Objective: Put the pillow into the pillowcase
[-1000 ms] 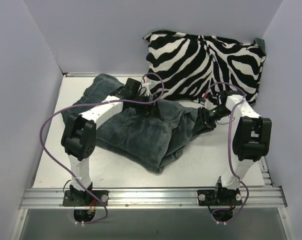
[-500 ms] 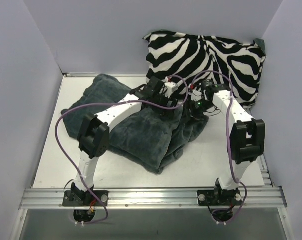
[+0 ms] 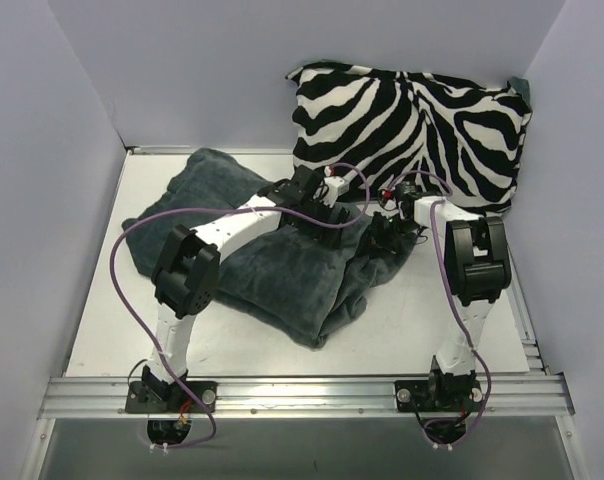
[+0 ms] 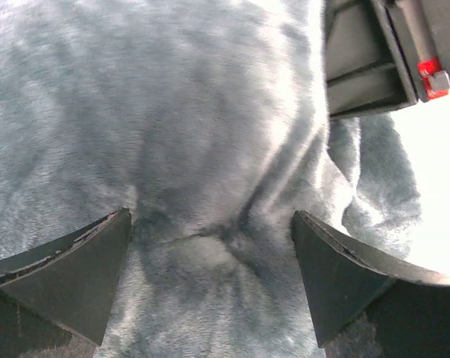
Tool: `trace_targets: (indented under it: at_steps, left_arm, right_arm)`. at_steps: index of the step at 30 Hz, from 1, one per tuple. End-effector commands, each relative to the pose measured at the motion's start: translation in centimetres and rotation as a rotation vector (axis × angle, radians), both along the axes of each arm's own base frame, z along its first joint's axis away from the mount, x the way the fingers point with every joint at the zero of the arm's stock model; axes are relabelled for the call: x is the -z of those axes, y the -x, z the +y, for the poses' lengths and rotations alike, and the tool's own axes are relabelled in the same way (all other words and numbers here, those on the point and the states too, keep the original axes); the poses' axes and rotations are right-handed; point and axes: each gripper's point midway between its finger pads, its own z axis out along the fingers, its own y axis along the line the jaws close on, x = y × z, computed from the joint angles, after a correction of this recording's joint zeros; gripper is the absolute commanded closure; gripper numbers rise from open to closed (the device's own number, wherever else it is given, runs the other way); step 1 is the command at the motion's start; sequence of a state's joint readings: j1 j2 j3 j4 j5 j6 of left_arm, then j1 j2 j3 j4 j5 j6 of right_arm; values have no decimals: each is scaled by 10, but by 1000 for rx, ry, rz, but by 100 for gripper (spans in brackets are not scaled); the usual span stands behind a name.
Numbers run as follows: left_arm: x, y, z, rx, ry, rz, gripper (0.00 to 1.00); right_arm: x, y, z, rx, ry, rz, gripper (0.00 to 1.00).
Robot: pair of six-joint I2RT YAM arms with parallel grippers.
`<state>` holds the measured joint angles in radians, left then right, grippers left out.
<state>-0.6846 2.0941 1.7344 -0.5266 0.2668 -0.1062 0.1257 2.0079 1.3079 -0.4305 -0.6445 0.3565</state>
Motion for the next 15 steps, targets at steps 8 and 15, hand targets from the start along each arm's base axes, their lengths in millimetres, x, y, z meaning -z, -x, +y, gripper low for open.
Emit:
trace_targets:
  at_steps: [8,15]
  left_arm:
    - [-16,18,-52,133,-12,-147,2]
    - [51,-31,-22,-82,-93,-18,56]
  right_arm:
    - [-69,-5,-6,65,-248,-95,100]
    - [-117,6,-3,61,-458,-130,100]
